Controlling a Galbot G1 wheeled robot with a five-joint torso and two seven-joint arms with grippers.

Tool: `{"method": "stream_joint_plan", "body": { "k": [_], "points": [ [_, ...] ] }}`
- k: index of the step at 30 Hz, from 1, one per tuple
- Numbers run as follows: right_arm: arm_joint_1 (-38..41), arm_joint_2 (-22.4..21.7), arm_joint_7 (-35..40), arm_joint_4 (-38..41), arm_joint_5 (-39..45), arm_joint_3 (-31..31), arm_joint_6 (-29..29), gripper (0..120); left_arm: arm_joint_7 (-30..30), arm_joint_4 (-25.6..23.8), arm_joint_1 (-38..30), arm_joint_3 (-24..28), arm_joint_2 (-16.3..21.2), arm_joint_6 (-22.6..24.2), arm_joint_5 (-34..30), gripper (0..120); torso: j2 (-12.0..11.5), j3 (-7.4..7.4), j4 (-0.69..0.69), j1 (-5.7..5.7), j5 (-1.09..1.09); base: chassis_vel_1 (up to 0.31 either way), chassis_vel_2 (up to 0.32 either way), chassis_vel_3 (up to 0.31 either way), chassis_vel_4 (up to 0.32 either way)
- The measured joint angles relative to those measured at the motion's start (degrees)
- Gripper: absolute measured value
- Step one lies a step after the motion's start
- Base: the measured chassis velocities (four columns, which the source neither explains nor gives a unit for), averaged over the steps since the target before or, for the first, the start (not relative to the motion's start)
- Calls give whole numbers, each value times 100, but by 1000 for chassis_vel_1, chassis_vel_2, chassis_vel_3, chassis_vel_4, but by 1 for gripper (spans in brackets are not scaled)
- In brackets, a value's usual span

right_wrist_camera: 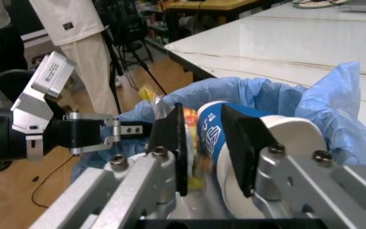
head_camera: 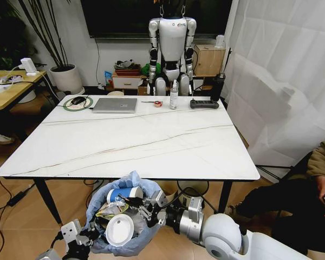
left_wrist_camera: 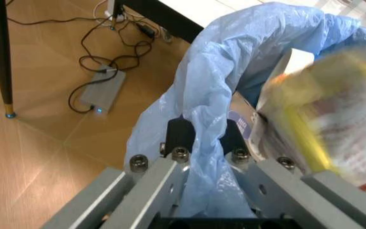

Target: Pick up the trash bin and place the trash from the table into it.

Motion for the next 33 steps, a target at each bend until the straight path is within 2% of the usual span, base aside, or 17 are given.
{"method": "stream_joint_plan", "body": {
  "k": [4, 6, 8, 12, 14, 16, 18, 19, 21, 25, 27, 29, 30, 33],
  "points": [
    [-36, -11, 7, -4, -40, 28, 16, 42, -1, 2, 0, 1, -1, 0, 0, 0, 0, 0, 0, 0, 0, 0, 0, 0, 0],
    [-38, -12, 8, -4, -44, 36, 20, 43, -1, 2, 1, 1, -1, 0, 0, 0, 0, 0, 0, 0, 0, 0, 0, 0, 0],
    [-44, -8, 17, -1, -52, 95, 32, 53, -2, 3, 4, 1, -3, 0, 5, 0, 0, 0, 0, 0, 0, 0, 0, 0, 0],
    [-42, 60, 137, 48, -16, 297, 25, 66, -2, 6, 9, 11, -6, 0, 23, 0, 0, 0, 0, 0, 0, 0, 0, 0, 0],
    [-107, 167, 435, 61, 104, 682, -51, 72, -2, 6, 27, 35, 0, 0, 53, 0, 0, 0, 2, 0, -1, 0, 0, 0, 0],
    [-342, 257, 737, -11, 143, 1258, -158, 84, 6, 23, 30, 57, 41, -5, 97, 0, 0, 0, 1, 0, 0, 0, 0, 0, 0],
    [-581, 316, 893, -70, 136, 1683, -155, 89, 16, 34, 30, 68, 84, -11, 123, 0, 0, 0, 1, 0, 0, 0, 0, 0, 0],
    [-581, 316, 893, -70, 136, 1683, -155, 89, 16, 34, 30, 68, 84, -11, 123, 0, 0, 0, 1, 0, 0, 0, 0, 0, 0],
    [-1131, 423, 1028, -108, 35, 2473, -116, 98, 37, 41, 34, 85, 173, -23, 135, 0, 0, 0, 0, 0, 1, 0, 0, 0, 0],
    [-2476, 677, 898, -127, -589, 3886, 358, 100, 53, 64, 28, 120, 421, -32, 133, 0, 0, 0, -3, 0, 1, 0, 0, 0, 0],
    [-2630, 732, 862, -126, -691, 4062, 435, 100, 56, 69, 26, 126, 463, -33, 133, 0, 0, 0, -2, 0, -1, 0, 0, 0, 0],
    [-3355, 1081, 627, -112, -1102, 4851, 894, 100, 83, 96, 20, 142, 637, -53, 149, 0, 0, 0, -2, 0, 0, 0, 0, 0, 0],
    [-3522, 1198, 574, -97, -1179, 5031, 1012, 100, 87, 101, 20, 146, 665, -58, 151, 0, 0, 0, 0, 0, 1, 0, 0, 0, 0],
    [-4391, 1941, 99, 5, -1560, 5791, 1631, 100, 118, 146, 19, 172, 863, -100, 247, 0, 0, -1, -2, -1, -2, 0, 0, 0, 0]
  ]
}}
